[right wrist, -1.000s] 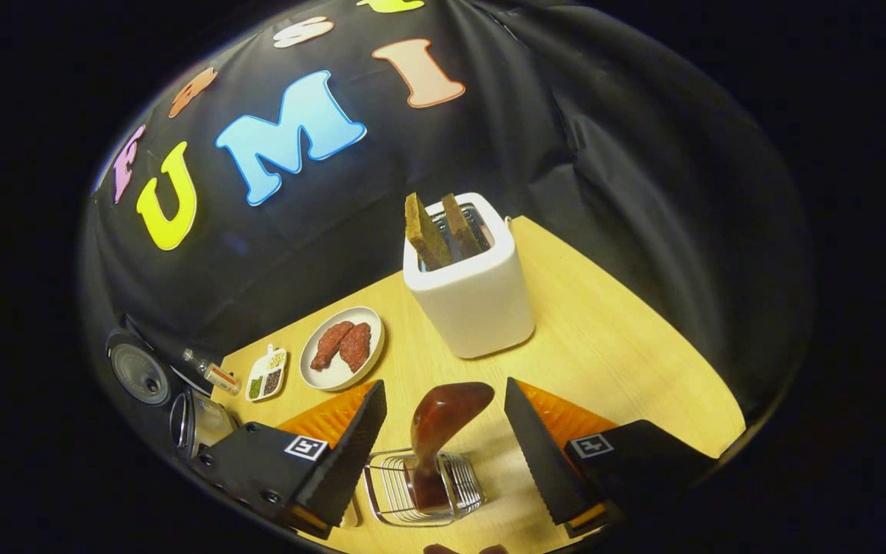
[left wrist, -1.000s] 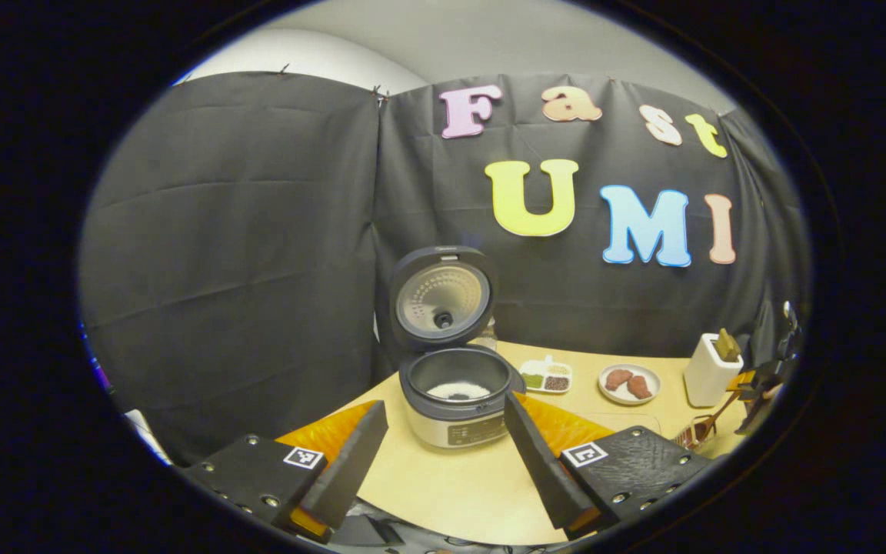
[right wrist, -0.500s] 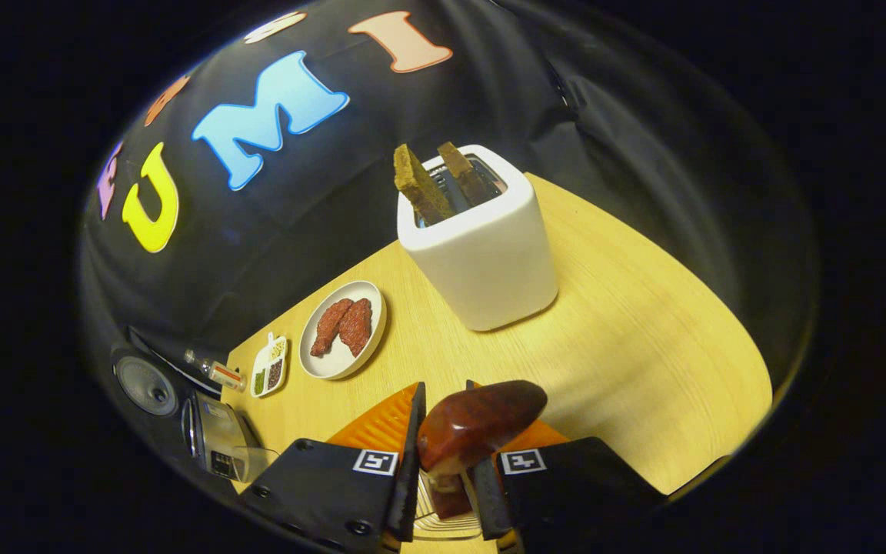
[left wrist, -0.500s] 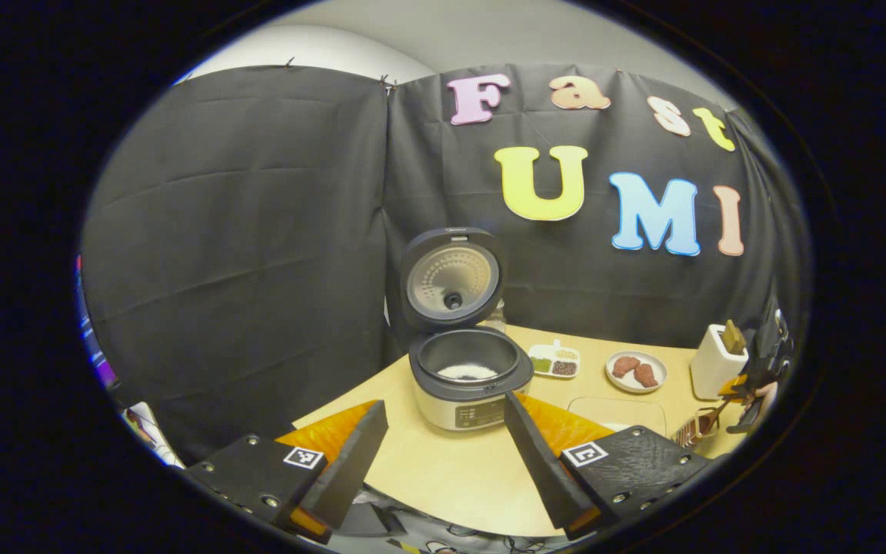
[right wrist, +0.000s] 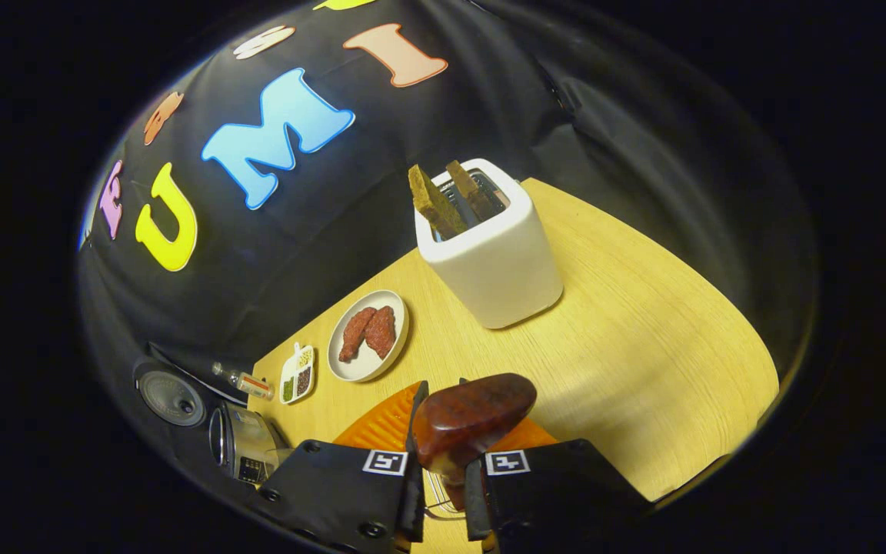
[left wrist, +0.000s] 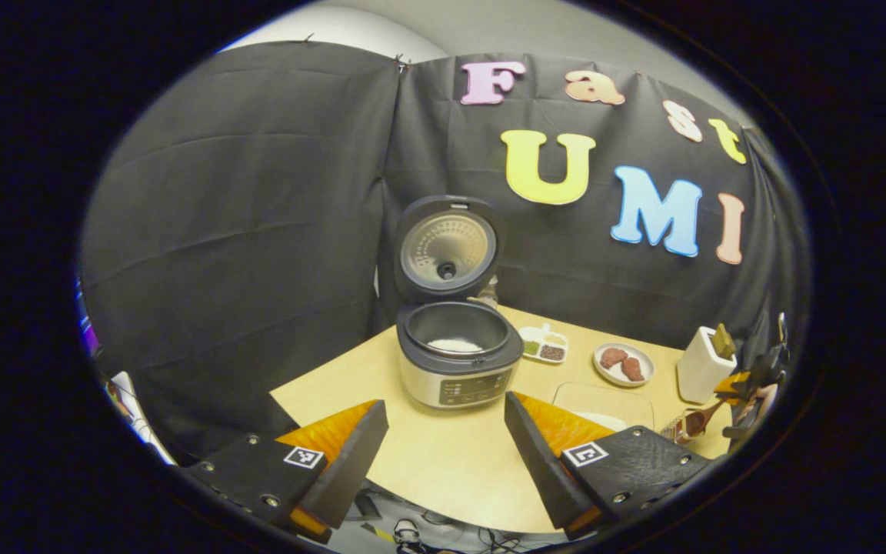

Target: Close the left gripper, press the button to open the rice cooker; take a wooden spoon from the chopstick holder with the right hand, scoop a spoonful of rice and pour it into the rice cooker, then put the wooden spoon back into the chopstick holder.

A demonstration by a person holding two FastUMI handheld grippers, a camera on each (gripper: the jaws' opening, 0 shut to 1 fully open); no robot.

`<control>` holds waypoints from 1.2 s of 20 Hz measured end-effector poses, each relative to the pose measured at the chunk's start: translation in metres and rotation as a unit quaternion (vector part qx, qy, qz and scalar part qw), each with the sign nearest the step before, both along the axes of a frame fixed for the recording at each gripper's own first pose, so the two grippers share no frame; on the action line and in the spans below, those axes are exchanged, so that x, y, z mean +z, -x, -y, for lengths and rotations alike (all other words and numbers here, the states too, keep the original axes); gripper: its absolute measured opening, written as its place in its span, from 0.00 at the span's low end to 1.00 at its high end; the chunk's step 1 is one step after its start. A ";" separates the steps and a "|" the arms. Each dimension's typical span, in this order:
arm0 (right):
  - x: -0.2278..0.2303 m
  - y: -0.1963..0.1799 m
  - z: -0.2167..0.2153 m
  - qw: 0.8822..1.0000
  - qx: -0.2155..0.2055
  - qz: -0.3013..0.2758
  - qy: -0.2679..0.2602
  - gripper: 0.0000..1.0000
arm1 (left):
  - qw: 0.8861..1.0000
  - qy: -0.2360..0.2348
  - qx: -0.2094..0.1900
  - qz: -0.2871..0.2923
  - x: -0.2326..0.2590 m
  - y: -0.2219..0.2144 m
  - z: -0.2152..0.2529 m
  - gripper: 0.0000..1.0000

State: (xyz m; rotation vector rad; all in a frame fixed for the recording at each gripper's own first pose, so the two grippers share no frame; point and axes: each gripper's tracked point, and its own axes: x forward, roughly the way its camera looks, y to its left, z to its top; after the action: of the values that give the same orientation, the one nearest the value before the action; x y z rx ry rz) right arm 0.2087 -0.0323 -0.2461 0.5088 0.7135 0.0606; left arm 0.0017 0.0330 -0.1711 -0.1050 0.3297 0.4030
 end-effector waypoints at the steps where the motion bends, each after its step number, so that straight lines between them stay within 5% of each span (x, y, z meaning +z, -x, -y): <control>1: 0.006 0.006 0.000 1.000 -0.007 0.001 -0.004 0.23 | 1.000 0.002 -0.013 -0.004 -0.002 -0.010 -0.001 0.97; 12: 0.096 0.074 0.021 0.989 -0.130 0.069 0.013 0.23 | 0.989 0.013 -0.146 0.011 0.012 -0.088 -0.034 0.96; 18: 0.109 0.133 0.016 0.978 -0.190 0.075 0.031 0.23 | 0.981 0.030 -0.192 0.009 0.004 -0.109 -0.074 0.96; 24: 0.119 0.154 -0.048 0.980 -0.184 0.077 -0.008 0.23 | 0.973 0.031 -0.229 0.026 0.007 -0.117 -0.096 0.97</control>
State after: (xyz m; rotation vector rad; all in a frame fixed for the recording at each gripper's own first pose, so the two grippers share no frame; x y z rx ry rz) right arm 0.0548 0.0157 -0.1267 0.6368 0.4588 -0.2382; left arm 0.1187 0.1289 -0.1636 -0.0975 0.3036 -0.0684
